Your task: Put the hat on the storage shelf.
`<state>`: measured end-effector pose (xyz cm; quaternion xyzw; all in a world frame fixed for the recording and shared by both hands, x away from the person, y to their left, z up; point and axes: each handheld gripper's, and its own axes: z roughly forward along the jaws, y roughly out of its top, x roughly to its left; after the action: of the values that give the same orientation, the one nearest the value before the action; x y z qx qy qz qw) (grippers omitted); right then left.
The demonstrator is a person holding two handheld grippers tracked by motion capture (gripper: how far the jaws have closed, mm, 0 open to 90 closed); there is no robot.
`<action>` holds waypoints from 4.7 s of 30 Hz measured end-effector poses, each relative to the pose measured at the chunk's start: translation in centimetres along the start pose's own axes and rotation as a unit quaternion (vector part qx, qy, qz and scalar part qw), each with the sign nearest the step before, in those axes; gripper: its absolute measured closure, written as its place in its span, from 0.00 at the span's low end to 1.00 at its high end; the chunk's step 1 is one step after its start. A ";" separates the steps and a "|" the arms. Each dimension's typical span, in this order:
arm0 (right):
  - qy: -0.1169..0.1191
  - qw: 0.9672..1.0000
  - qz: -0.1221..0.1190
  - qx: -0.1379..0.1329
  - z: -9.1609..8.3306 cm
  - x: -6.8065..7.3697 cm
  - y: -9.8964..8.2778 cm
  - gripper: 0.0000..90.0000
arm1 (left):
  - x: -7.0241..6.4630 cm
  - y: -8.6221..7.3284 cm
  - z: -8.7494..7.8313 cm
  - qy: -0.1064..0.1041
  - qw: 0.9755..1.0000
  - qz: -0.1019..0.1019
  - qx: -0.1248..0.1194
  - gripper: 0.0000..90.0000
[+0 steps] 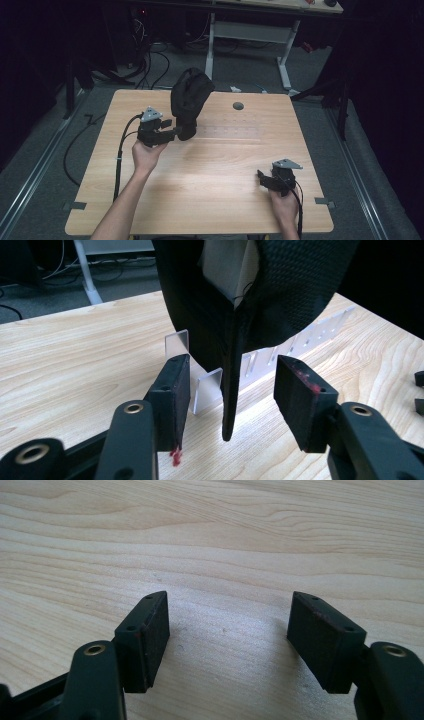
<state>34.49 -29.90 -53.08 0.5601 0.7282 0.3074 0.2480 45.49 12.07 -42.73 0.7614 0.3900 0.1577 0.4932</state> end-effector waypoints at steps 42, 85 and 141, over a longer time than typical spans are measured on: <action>0.000 1.000 0.000 0.000 0.0 0.0 0.0 0.37 | 0.4 -1.5 -4.7 -0.003 1.000 -0.018 0.003 0.47; -0.001 1.000 0.001 0.001 0.0 0.0 0.0 0.37 | -0.1 -6.5 -8.1 0.011 0.999 -0.040 0.002 0.43; -0.001 1.000 0.000 0.000 0.0 0.0 0.0 0.37 | -0.4 -14.4 -3.4 0.133 0.985 -0.009 0.112 0.34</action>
<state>34.47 -29.86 -53.09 0.5601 0.7283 0.3068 0.2484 36.79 16.95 -53.62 0.7808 0.4741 0.2081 0.3497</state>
